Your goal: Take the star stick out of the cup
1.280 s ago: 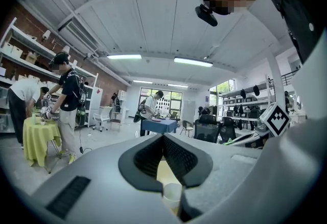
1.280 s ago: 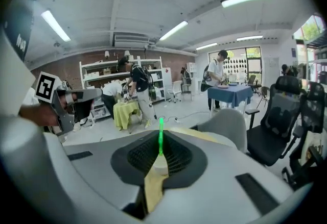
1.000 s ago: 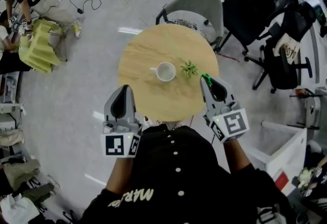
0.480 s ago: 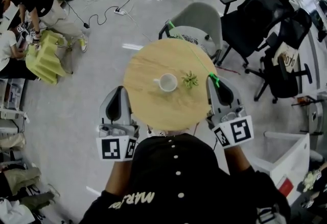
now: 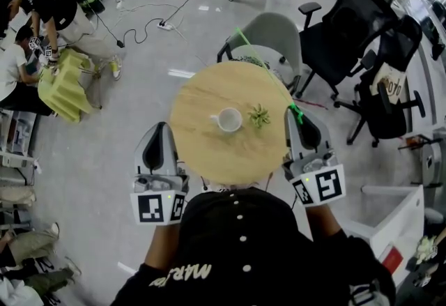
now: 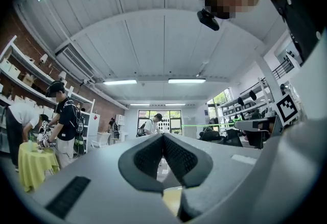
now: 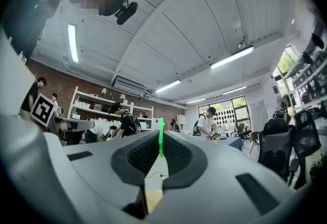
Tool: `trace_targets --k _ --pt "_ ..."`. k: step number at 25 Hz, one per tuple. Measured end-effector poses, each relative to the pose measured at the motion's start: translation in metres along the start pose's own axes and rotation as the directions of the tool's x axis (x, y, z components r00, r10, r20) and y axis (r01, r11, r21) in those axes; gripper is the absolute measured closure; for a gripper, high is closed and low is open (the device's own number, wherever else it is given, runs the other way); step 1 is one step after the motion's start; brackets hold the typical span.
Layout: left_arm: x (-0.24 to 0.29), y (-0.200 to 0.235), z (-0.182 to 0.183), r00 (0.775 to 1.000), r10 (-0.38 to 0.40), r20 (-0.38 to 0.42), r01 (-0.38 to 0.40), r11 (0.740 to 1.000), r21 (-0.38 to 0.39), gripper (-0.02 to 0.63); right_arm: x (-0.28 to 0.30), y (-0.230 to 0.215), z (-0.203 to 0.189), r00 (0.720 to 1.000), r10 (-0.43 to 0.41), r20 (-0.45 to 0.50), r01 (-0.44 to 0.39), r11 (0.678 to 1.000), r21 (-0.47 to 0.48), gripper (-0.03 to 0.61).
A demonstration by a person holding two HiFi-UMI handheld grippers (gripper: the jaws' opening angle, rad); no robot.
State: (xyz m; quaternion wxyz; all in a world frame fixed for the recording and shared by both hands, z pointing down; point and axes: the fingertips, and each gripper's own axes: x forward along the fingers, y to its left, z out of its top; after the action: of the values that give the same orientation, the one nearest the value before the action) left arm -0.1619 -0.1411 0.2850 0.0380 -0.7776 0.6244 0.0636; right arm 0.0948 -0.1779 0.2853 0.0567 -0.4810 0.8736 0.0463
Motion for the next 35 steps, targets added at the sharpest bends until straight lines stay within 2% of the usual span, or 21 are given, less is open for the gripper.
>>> trace_targets --k 35 --pt "0.010 0.005 0.000 1.000 0.007 -0.001 -0.007 1.000 -0.004 0.611 0.029 0.003 -0.007 0.999 0.046 -0.012 -0.046 0.999 0.009 0.557"
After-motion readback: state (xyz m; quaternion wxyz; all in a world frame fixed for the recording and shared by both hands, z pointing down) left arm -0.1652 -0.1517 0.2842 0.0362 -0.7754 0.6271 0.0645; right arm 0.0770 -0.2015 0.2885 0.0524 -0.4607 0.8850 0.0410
